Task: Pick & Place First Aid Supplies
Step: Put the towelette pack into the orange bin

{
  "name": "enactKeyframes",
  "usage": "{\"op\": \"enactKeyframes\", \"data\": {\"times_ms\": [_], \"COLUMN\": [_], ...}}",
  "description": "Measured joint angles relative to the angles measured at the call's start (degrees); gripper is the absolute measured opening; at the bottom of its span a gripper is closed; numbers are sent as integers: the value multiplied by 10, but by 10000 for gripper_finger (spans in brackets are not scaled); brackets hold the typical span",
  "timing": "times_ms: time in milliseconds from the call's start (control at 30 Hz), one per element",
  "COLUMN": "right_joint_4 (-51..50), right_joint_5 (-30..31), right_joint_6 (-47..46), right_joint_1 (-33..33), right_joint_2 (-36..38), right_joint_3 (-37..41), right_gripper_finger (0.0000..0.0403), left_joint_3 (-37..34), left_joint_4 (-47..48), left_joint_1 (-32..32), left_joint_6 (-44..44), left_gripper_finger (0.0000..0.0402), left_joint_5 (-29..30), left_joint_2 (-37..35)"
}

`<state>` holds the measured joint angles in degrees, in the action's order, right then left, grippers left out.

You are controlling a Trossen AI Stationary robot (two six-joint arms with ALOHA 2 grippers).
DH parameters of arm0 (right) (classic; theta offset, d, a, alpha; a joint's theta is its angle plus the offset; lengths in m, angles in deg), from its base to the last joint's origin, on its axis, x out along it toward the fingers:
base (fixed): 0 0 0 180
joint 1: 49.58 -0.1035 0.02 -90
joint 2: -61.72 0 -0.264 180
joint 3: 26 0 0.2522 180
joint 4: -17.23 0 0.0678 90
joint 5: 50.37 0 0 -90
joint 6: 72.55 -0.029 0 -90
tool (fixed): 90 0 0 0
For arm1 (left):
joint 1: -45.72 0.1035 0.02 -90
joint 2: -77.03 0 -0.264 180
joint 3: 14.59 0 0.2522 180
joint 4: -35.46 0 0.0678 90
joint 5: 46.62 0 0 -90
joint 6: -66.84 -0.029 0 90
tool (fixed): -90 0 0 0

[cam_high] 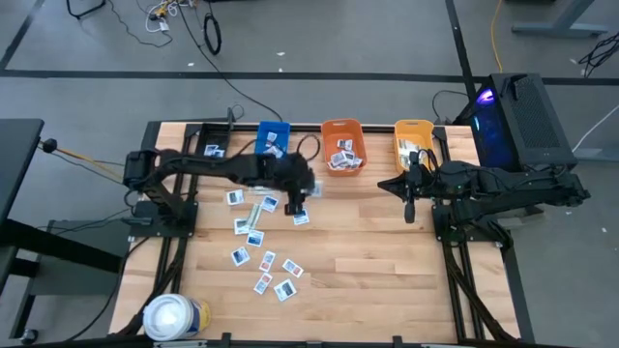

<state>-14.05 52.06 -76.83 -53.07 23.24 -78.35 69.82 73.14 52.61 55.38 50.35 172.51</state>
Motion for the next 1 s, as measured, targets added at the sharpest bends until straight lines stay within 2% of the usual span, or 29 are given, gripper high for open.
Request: {"op": "enactKeyframes", "data": {"times_ms": [233, 433, 833, 1000], "right_joint_4": [0, 0, 7, 9], "right_joint_5": [0, 0, 0, 1], "right_joint_6": [-2, -25, -28, -28], "right_joint_1": [0, 0, 0, 0], "right_joint_2": [0, 0, 0, 0], "right_joint_3": [0, 0, 0, 0], "right_gripper_finger": [4, 4, 4, 4], "left_joint_3": [62, 91, 94, 94], "left_joint_4": [0, -1, -130, -146], "left_joint_1": [48, 99, 154, 160], "left_joint_6": [-61, -64, -69, -68], "left_gripper_finger": [195, 195, 195, 195], "left_joint_5": [23, -2, -33, -42], "left_joint_2": [0, 0, 2, 2]}}
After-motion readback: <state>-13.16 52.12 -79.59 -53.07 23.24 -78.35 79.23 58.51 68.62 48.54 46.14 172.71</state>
